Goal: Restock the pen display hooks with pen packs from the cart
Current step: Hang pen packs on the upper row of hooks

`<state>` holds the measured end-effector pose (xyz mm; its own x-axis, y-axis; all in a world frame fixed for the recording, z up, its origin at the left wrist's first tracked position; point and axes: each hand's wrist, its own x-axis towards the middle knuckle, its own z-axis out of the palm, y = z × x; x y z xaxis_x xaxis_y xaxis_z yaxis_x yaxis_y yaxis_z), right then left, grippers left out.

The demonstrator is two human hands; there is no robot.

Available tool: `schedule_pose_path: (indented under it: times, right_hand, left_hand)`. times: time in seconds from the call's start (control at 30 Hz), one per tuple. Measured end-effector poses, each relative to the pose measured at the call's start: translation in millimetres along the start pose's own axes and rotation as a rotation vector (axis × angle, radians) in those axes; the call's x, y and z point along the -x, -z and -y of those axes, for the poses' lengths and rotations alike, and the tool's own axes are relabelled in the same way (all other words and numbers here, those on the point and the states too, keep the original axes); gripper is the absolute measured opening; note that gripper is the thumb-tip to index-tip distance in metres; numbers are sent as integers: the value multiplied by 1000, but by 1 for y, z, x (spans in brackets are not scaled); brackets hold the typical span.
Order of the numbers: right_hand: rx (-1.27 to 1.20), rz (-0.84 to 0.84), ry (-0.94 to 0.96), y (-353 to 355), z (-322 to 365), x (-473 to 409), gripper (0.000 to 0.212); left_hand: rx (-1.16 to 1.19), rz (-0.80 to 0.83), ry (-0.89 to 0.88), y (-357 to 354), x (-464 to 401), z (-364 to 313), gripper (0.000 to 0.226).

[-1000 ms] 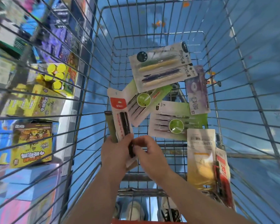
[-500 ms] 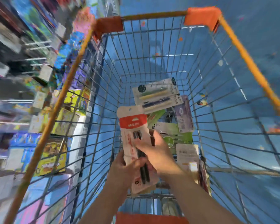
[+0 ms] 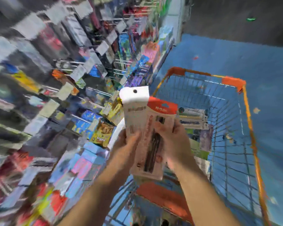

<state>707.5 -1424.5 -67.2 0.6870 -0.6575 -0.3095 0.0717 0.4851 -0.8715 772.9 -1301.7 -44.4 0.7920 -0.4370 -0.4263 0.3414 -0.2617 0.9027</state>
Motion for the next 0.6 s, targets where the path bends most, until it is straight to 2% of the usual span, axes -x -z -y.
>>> schedule_pose_path:
  times: [0.07,0.13,0.23,0.3,0.33,0.4,0.5,0.6]
  right_hand:
    - [-7,49,12,-23,19,15,37]
    - [-10,114,22,-49,37,35,31]
    - [6,291,19,-88,57,68,29]
    - [-30,368,-44,-117,65,92,26]
    - [-40,408,-77,-134,68,106,26]
    - [-37,488,-105,-167,69,133,38]
    - [-65,556,-74,-221,55,173,38]
    - [-59,573,-103,-276,35,217,42]
  left_hand:
    - [25,-57,-47,23,21,-15,29]
    - [57,-102,-110,49,40,-28,33]
    - [155,-78,-191,89,71,-45,37]
    - [248,-76,-272,118,93,-56,64]
    - [251,-129,-316,135,105,-61,75]
    - [215,-182,-399,171,135,-67,83]
    - [130,-237,-494,232,186,-63,82]
    - [100,-323,-518,294,241,-56,60]
